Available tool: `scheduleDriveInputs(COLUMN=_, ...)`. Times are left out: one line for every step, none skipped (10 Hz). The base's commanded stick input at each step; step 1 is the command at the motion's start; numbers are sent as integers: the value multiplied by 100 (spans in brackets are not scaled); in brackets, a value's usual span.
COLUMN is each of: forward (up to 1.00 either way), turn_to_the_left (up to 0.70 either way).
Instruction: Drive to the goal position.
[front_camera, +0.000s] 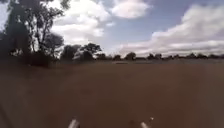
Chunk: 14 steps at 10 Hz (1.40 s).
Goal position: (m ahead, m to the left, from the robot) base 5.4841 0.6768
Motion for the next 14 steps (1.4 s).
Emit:
scheduleDriveInputs(forward=70, turn_to_the_left=0)
scheduleDriveInputs(forward=70, turn_to_the_left=0)
scheduleDriveInputs(forward=70, turn_to_the_left=0)
scheduleDriveInputs(forward=70, turn_to_the_left=0)
scheduleDriveInputs(forward=70, turn_to_the_left=0)
scheduleDriveInputs(forward=70, turn_to_the_left=0)
scheduleDriveInputs(forward=70, turn_to_the_left=0)
scheduleDriveInputs(forward=70, turn_to_the_left=0)
scheduleDriveInputs(forward=70, turn_to_the_left=0)
scheduleDriveInputs(forward=70, turn_to_the_left=0)
scheduleDriveInputs(forward=70, turn_to_the_left=27)
scheduleDriveInputs(forward=70, turn_to_the_left=15)
scheduleDriveInputs(forward=70, turn_to_the_left=0)
scheduleDriveInputs(forward=70, turn_to_the_left=0)
